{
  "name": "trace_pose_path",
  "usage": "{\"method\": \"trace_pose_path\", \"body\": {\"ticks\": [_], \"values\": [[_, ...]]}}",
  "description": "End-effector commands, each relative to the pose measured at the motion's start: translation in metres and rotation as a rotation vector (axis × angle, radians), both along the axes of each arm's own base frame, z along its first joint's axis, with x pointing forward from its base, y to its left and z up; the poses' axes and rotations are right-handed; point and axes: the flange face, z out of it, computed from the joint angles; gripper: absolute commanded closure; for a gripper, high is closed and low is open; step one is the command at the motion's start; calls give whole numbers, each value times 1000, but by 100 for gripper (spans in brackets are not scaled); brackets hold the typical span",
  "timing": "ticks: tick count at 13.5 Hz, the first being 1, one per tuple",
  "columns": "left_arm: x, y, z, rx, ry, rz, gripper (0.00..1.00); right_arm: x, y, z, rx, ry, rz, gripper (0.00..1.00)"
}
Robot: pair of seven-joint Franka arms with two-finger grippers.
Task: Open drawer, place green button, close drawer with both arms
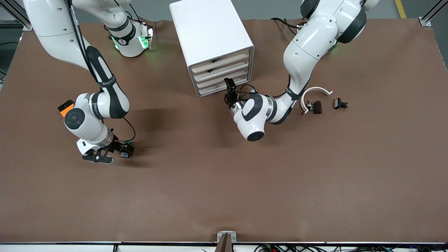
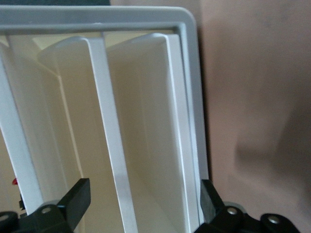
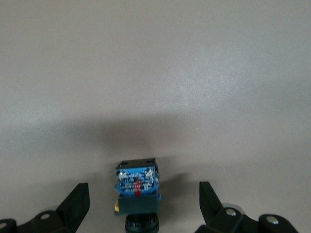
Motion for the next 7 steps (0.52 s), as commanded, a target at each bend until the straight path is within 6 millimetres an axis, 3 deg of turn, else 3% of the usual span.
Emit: {"method": "trace_pose_path", "body": {"ticks": [1, 5, 6, 7], "values": [[-3, -4, 1, 14, 65, 16, 6, 8, 3, -13, 4, -1, -7, 0], [-7, -9, -1, 13, 110, 43, 30, 8, 5, -21, 3, 9, -14, 0], [-7, -9, -1, 12, 113, 44, 36, 8, 7, -22, 3, 12, -13, 26], [-8, -9, -4, 15, 117, 45, 39, 7, 11, -22, 3, 17, -8, 61]]}}
